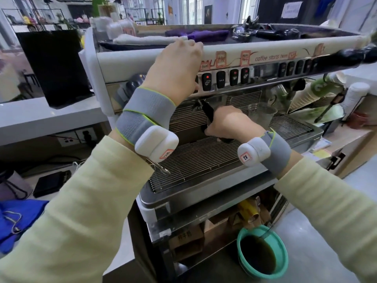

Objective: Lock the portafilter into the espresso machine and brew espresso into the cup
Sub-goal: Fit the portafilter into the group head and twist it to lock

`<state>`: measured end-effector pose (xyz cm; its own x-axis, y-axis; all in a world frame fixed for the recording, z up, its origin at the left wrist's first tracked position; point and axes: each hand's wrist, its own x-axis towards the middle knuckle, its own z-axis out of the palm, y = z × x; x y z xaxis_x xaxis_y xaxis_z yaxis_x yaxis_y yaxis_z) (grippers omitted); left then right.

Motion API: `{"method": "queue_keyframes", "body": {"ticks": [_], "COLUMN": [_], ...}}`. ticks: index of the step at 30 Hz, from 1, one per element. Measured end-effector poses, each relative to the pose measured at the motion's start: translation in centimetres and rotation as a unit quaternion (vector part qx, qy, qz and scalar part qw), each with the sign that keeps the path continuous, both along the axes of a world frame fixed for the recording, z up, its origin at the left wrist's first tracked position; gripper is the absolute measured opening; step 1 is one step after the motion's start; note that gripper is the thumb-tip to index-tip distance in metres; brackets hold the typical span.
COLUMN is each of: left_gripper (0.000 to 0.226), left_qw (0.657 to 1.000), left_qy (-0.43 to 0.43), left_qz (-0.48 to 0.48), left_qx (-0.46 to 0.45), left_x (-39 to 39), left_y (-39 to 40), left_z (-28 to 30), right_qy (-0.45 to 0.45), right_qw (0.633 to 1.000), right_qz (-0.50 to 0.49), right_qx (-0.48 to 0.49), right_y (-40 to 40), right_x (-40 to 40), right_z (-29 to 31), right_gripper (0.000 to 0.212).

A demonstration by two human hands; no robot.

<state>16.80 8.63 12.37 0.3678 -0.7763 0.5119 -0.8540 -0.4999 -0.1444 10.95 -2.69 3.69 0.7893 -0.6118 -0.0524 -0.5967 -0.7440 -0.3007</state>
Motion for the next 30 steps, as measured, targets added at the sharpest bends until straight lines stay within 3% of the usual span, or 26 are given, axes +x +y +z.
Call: {"method": "queue_keyframes", "body": {"ticks": [15, 19, 22, 24, 27, 30], "left_gripper": [0.066, 0.068, 0.061, 0.052, 0.051, 0.049], "left_qw": [1.0, 0.995, 0.965, 0.935, 0.877, 0.841], "left_qy": [-0.001, 0.005, 0.117, 0.231, 0.414, 0.502], "left_qz": [-0.018, -0.098, -0.227, -0.26, -0.226, -0.149], "left_qx": [-0.017, -0.02, -0.054, -0.071, -0.096, -0.135], "left_x": [0.5, -0.2, -2.2, -2.9, -3.9, -3.5], "left_y": [-0.1, -0.2, 0.1, 0.6, 1.8, 2.9], "left_z": [-0.1, -0.7, -1.5, -2.3, -3.6, -6.0], "right_qy": [-0.048, -0.08, -0.188, -0.25, -0.308, -0.3], "right_qw": [0.995, 0.985, 0.94, 0.893, 0.843, 0.821], "right_qz": [0.053, 0.043, -0.048, -0.064, 0.001, 0.066], "right_qx": [0.063, 0.146, 0.279, 0.367, 0.44, 0.482], "right_y": [-1.0, -2.6, -4.8, -6.0, -7.9, -10.2], "right_x": [-0.5, -0.1, 0.9, 0.6, -1.3, -2.9], "right_z": [0.0, -0.9, -1.3, -1.7, -2.3, -3.3], "right_gripper": [0.018, 0.026, 0.048, 0.037, 0.031, 0.031]}}
